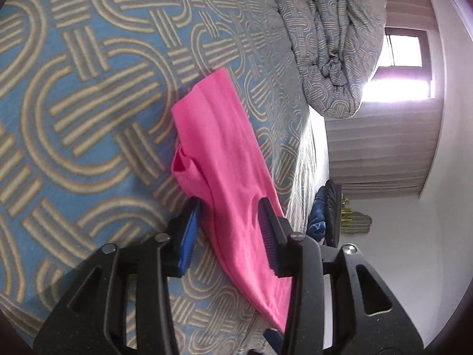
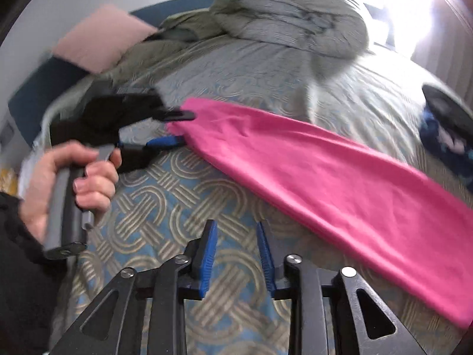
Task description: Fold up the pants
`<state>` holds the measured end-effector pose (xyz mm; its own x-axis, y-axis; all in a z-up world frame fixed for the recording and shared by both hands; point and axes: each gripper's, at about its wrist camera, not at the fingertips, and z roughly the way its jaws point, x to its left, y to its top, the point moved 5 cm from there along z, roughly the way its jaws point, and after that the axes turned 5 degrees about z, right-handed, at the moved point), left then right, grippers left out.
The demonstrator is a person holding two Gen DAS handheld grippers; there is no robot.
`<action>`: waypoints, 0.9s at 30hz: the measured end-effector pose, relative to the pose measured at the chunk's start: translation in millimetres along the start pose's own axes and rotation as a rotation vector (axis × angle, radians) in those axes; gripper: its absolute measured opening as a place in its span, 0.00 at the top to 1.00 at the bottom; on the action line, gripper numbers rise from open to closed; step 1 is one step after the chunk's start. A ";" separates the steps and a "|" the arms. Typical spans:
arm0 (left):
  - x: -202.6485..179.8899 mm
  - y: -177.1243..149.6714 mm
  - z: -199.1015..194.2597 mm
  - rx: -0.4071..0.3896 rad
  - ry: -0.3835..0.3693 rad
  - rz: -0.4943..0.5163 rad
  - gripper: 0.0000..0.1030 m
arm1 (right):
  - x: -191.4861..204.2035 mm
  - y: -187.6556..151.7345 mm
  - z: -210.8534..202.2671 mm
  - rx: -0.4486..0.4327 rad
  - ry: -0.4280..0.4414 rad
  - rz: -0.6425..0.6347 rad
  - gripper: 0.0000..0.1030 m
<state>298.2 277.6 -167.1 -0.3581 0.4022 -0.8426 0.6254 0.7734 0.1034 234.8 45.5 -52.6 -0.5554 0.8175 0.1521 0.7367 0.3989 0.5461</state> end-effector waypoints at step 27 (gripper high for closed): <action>14.1 -1.8 -9.2 0.173 -0.064 -0.130 0.55 | 65.8 63.9 115.4 -0.015 -0.150 -0.411 0.89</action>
<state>285.7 286.5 -174.3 -0.4020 0.2680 -0.8755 0.6883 0.7190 -0.0959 289.8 172.7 -102.7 -0.7384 0.6437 -0.2012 0.4597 0.6986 0.5483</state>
